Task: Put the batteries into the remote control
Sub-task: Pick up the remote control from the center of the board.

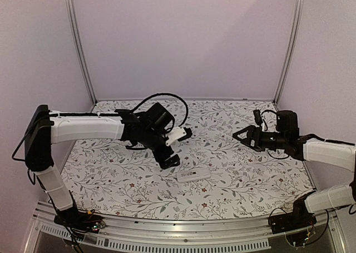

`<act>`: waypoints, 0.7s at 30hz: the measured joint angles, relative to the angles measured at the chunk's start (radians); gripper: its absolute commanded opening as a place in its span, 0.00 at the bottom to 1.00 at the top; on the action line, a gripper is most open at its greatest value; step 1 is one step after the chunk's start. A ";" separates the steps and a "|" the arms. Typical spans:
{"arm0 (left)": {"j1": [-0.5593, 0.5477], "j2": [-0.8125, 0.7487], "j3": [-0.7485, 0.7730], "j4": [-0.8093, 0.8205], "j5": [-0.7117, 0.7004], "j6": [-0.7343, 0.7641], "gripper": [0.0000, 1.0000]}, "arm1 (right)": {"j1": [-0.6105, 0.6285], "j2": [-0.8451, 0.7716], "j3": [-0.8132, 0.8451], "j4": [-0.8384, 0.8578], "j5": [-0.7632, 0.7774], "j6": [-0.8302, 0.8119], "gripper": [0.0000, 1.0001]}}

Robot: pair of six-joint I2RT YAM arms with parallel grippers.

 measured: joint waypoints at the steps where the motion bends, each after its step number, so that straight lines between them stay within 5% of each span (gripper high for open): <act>1: 0.000 -0.013 -0.009 0.031 0.006 -0.003 1.00 | 0.000 -0.022 0.008 -0.021 0.012 -0.015 0.89; 3: 0.000 -0.024 -0.026 0.093 0.024 -0.022 1.00 | 0.000 -0.074 0.031 -0.070 0.046 -0.059 0.98; 7: 0.000 -0.009 -0.043 0.179 0.102 -0.056 1.00 | 0.000 -0.181 0.057 -0.124 0.122 -0.133 0.99; 14: -0.008 0.152 0.093 0.116 0.200 -0.036 0.99 | -0.001 -0.309 0.057 -0.198 0.334 -0.132 0.99; 21: -0.041 0.307 0.214 -0.005 0.168 0.011 0.87 | -0.001 -0.304 0.057 -0.216 0.338 -0.134 0.99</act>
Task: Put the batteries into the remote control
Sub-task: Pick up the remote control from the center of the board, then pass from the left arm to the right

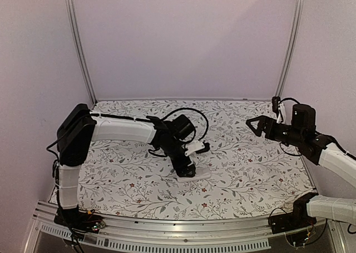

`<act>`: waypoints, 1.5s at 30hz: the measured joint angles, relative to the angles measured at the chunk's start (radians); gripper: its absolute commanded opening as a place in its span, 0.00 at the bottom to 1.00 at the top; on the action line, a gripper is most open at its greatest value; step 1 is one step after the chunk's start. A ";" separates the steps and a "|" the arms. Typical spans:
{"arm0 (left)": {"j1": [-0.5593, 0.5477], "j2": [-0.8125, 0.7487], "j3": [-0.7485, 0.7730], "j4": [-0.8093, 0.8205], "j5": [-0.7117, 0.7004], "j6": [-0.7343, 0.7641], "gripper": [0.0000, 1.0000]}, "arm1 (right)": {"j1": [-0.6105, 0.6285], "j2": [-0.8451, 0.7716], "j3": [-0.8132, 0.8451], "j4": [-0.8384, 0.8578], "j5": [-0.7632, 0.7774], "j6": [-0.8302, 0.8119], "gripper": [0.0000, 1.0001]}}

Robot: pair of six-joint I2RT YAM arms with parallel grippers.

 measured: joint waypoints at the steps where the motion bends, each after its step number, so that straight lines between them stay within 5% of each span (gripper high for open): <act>1: -0.005 0.018 0.013 -0.016 -0.004 0.006 0.86 | 0.000 0.008 0.000 0.000 -0.012 0.000 0.99; 19: -0.052 0.069 0.044 -0.099 -0.053 0.064 0.41 | 0.000 0.103 0.000 0.026 -0.230 0.002 0.99; 25: -0.025 -0.042 -0.068 -0.003 0.038 0.008 0.38 | 0.000 0.103 0.000 0.072 -0.286 0.000 0.98; 33: 0.045 -0.349 -0.185 0.326 0.316 -0.135 0.38 | 0.058 0.151 0.017 0.305 -0.452 0.049 0.94; 45: 0.050 -0.418 -0.243 0.639 0.577 -0.296 0.37 | 0.245 0.178 0.162 0.492 -0.582 0.023 0.85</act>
